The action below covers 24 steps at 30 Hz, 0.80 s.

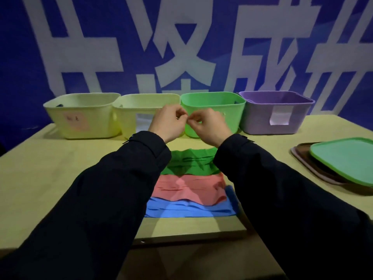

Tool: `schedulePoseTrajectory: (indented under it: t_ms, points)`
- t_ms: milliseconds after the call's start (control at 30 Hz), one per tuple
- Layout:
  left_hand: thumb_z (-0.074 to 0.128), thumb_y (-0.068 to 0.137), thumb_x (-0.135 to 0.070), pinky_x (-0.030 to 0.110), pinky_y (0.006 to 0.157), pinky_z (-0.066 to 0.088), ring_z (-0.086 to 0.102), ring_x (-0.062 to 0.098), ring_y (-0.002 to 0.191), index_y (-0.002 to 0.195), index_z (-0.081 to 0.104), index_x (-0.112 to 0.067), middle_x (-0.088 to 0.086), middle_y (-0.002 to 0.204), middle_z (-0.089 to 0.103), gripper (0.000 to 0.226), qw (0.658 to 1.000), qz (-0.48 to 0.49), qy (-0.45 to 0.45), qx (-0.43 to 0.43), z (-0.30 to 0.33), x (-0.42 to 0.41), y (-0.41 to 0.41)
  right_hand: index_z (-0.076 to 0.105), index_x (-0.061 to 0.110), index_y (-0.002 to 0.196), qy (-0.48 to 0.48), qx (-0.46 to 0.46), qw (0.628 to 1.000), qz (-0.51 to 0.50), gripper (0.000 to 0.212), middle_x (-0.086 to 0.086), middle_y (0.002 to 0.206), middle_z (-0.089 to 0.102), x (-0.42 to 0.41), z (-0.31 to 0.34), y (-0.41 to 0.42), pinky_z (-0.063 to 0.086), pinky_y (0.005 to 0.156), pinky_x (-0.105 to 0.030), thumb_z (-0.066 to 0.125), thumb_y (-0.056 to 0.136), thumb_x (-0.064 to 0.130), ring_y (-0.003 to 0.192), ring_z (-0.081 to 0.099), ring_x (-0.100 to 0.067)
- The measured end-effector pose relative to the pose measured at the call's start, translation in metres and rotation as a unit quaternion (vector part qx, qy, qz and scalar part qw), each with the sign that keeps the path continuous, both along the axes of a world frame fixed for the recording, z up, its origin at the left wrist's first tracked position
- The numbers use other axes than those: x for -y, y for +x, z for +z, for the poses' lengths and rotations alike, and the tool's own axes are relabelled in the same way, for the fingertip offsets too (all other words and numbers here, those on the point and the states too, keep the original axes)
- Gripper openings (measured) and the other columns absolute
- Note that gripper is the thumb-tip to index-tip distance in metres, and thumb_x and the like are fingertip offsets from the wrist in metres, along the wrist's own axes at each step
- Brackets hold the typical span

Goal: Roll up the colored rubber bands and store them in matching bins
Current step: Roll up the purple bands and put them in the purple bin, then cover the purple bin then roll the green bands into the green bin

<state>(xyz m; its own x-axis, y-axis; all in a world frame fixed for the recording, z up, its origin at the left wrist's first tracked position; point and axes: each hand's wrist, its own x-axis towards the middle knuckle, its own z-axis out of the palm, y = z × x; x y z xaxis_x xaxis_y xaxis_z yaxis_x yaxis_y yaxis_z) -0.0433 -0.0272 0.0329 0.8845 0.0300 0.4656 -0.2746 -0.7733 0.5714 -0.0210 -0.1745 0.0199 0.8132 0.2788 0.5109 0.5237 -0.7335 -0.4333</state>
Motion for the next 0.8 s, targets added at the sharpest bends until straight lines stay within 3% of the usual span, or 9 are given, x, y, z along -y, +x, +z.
schedulePoseTrajectory:
  t_ms: [167, 300, 433, 533, 800]
  points:
    - [0.060, 0.094, -0.021, 0.039, 0.090, 0.054, 0.067, 0.019, 0.095, 0.093, 0.074, -0.017, -0.001, 0.096, 0.074, 0.014, 1.000, -0.005, -0.028, -0.013, -0.010, -0.013, -0.009, 0.076, 0.022, 0.105, -0.053, -0.021, 0.998, 0.020, 0.024, -0.001, 0.103, 0.077, -0.014, -0.007, -0.011, 0.056, 0.079, -0.036, 0.056, 0.097, 0.031, 0.095, 0.070, -0.024]
    - [0.061, 0.094, -0.021, 0.039, 0.092, 0.053, 0.066, 0.022, 0.099, 0.088, 0.070, -0.024, 0.001, 0.097, 0.074, 0.011, 0.999, -0.028, -0.036, -0.018, -0.015, 0.005, -0.014, 0.077, 0.022, 0.099, -0.042, -0.047, 0.998, -0.006, 0.020, -0.001, 0.097, 0.077, 0.008, -0.011, -0.014, 0.056, 0.079, -0.037, 0.059, 0.094, 0.031, 0.093, 0.070, -0.024]
    - [0.062, 0.095, -0.021, 0.031, 0.088, 0.050, 0.066, 0.022, 0.099, 0.093, 0.073, -0.021, 0.002, 0.099, 0.075, 0.011, 0.998, -0.051, -0.016, -0.015, -0.022, 0.038, -0.013, 0.076, 0.023, 0.100, -0.043, -0.058, 0.996, -0.056, 0.019, 0.000, 0.101, 0.077, 0.042, -0.010, -0.026, 0.044, 0.071, -0.028, 0.061, 0.094, 0.032, 0.097, 0.069, -0.023]
    - [0.063, 0.094, -0.019, 0.028, 0.083, 0.046, 0.066, 0.020, 0.094, 0.097, 0.075, -0.018, 0.001, 0.096, 0.074, 0.012, 0.996, -0.087, -0.013, -0.011, -0.026, 0.072, -0.015, 0.074, 0.026, 0.098, -0.047, -0.067, 0.991, -0.104, 0.019, -0.002, 0.099, 0.076, 0.076, -0.014, -0.036, 0.051, 0.075, -0.034, 0.059, 0.092, 0.036, 0.098, 0.068, -0.030]
    - [0.058, 0.098, -0.016, 0.034, 0.098, 0.049, 0.064, 0.023, 0.110, 0.118, 0.070, -0.018, 0.001, 0.119, 0.071, 0.023, 0.978, -0.200, -0.001, -0.051, -0.045, 0.173, -0.022, 0.073, 0.021, 0.102, -0.052, -0.115, 0.972, -0.200, 0.024, -0.007, 0.101, 0.075, 0.165, -0.028, -0.061, 0.056, 0.080, -0.038, 0.056, 0.091, 0.033, 0.096, 0.068, -0.032]
